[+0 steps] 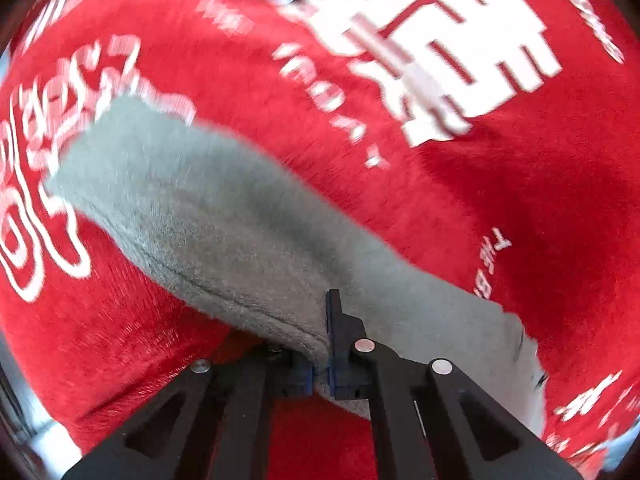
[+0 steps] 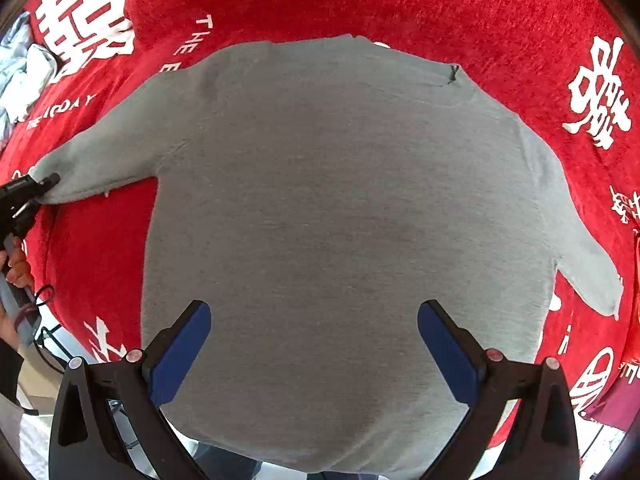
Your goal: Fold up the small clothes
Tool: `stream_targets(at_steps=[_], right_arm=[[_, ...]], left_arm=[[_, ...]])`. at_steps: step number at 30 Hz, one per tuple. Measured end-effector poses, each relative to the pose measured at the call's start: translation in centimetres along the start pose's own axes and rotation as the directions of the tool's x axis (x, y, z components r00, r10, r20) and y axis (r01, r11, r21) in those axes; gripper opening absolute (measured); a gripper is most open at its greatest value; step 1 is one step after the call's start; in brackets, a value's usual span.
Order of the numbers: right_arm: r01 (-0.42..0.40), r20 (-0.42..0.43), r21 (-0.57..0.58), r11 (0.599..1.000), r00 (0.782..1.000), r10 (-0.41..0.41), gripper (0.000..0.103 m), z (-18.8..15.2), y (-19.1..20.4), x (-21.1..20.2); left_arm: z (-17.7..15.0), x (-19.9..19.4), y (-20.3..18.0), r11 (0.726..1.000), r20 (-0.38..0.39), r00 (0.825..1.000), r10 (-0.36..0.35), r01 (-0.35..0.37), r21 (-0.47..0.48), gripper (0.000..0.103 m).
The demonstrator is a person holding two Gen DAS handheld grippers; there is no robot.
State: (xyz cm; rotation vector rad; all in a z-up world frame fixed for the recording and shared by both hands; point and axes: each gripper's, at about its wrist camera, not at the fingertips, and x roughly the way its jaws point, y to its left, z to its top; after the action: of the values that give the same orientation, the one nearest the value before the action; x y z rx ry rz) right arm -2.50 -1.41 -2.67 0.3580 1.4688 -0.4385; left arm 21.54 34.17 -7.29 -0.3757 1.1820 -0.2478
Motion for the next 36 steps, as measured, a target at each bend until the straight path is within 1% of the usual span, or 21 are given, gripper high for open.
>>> stream_targets(at_steps=[2, 5, 8, 10, 12, 14, 15, 17, 18, 21, 22, 23, 24, 25, 26, 29, 30, 31, 33, 35, 36], right_arm=[[-0.012, 0.014, 0.007, 1.0, 1.0, 0.012, 0.103, 0.0, -0.3, -0.3], [-0.022, 0.039, 0.031, 0.999, 0.999, 0.021, 0.103, -0.2, -1.1, -0.9], [-0.03, 0.072, 0.08, 0.996, 0.997, 0.024, 0.103, -0.5, -2.9, -1.7], [-0.04, 0.097, 0.134, 0.99, 0.995, 0.027, 0.103, -0.9, -5.2, -2.4], [-0.041, 0.12, 0.177, 0.983, 0.993, 0.02, 0.103, -1.3, -7.1, -2.9], [-0.039, 0.144, 0.234, 0.971, 0.99, 0.005, 0.103, -1.9, -9.7, -3.5], [-0.037, 0.151, 0.271, 0.962, 0.989, -0.004, 0.103, -2.3, -11.5, -3.6], [-0.033, 0.144, 0.316, 0.948, 0.989, -0.014, 0.103, -2.9, -13.7, -3.5], [-0.03, 0.131, 0.349, 0.937, 0.991, -0.017, 0.103, -3.4, -15.3, -3.0], [-0.028, 0.099, 0.394, 0.919, 0.995, -0.012, 0.103, -3.9, -17.7, -1.7], [-0.028, 0.086, 0.404, 0.914, 0.996, -0.007, 0.103, -4.1, -18.5, -1.1], [-0.029, 0.079, 0.409, 0.912, 0.997, -0.003, 0.103, -4.3, -19.0, -0.7], [-0.034, 0.074, 0.409, 0.912, 0.997, 0.004, 0.103, -4.3, -19.4, -0.3], [-0.039, 0.071, 0.403, 0.914, 0.997, 0.012, 0.103, -4.2, -19.5, 0.0], [-0.047, 0.073, 0.396, 0.917, 0.997, 0.019, 0.103, -4.1, -19.6, 0.1], [-0.094, 0.103, 0.324, 0.941, 0.993, 0.064, 0.103, -2.7, -18.5, -0.1], [-0.103, 0.123, 0.278, 0.955, 0.99, 0.071, 0.103, -1.9, -17.6, -0.4], [-0.104, 0.149, 0.193, 0.976, 0.986, 0.076, 0.103, -0.7, -15.8, -0.9], [-0.096, 0.179, 0.065, 0.993, 0.98, 0.083, 0.103, 0.9, -13.2, -1.3], [-0.02, 0.237, -0.136, 0.99, 0.97, 0.053, 0.103, 2.9, -8.7, -1.6], [0.016, 0.25, -0.192, 0.981, 0.968, 0.033, 0.103, 3.4, -7.3, -1.4]], left_arm=[[-0.3, -1.7, -2.6, 0.993, 0.042, 0.999, 0.0, -0.005, 0.12, 0.006], [-1.5, -3.7, -8.6, 0.953, 0.067, 0.996, -0.057, 0.034, 0.302, 0.006], [-3.6, -4.7, -15.9, 0.875, 0.04, 0.987, -0.155, 0.118, 0.47, 0.006], [-6.2, -4.3, -21.5, 0.803, -0.022, 0.975, -0.219, 0.193, 0.564, 0.006], [-9.1, -2.9, -26.3, 0.734, -0.092, 0.965, -0.244, 0.245, 0.634, 0.006], [-13.1, -0.6, -30.9, 0.665, -0.178, 0.957, -0.23, 0.288, 0.689, 0.006], [-14.9, 0.4, -32.7, 0.64, -0.218, 0.952, -0.214, 0.305, 0.706, 0.006], [-18.5, 3.2, -35.4, 0.579, -0.286, 0.945, -0.155, 0.322, 0.749, 0.006], [-20.6, 4.7, -36.6, 0.539, -0.306, 0.946, -0.102, 0.311, 0.783, 0.006], [-24.9, 6.2, -37.7, 0.463, -0.278, 0.96, 0.023, 0.236, 0.854, 0.006], [-25.3, 6.4, -37.5, 0.452, -0.263, 0.964, 0.046, 0.214, 0.866, 0.015], [-25.6, 6.3, -37.2, 0.448, -0.252, 0.966, 0.061, 0.199, 0.872, 0.04], [-25.5, 5.8, -36.6, 0.456, -0.245, 0.967, 0.063, 0.191, 0.869, 0.056], [-25.1, 5.0, -36.1, 0.467, -0.232, 0.971, 0.056, 0.18, 0.866, 0.078], [-24.7, 4.0, -35.6, 0.474, -0.209, 0.977, 0.05, 0.161, 0.866, 0.081], [-22.8, 0.7, -33.2, 0.497, -0.163, 0.986, 0.03, 0.127, 0.859, 0.081], [-21.6, -0.8, -32.1, 0.52, -0.133, 0.991, 0.022, 0.102, 0.848, 0.081], [-20.0, -1.3, -31.2, 0.54, -0.107, 0.994, 0.024, 0.078, 0.838, 0.081], [-17.4, -1.9, -29.3, 0.587, -0.041, 0.998, 0.054, 0.002, 0.809, 0.081], [-14.5, -1.7, -27.2, 0.631, 0.025, 0.993, 0.114, -0.091, 0.77, 0.081], [-13.3, -1.1, -26.4, 0.649, 0.041, 0.988, 0.149, -0.129, 0.749, 0.081]])
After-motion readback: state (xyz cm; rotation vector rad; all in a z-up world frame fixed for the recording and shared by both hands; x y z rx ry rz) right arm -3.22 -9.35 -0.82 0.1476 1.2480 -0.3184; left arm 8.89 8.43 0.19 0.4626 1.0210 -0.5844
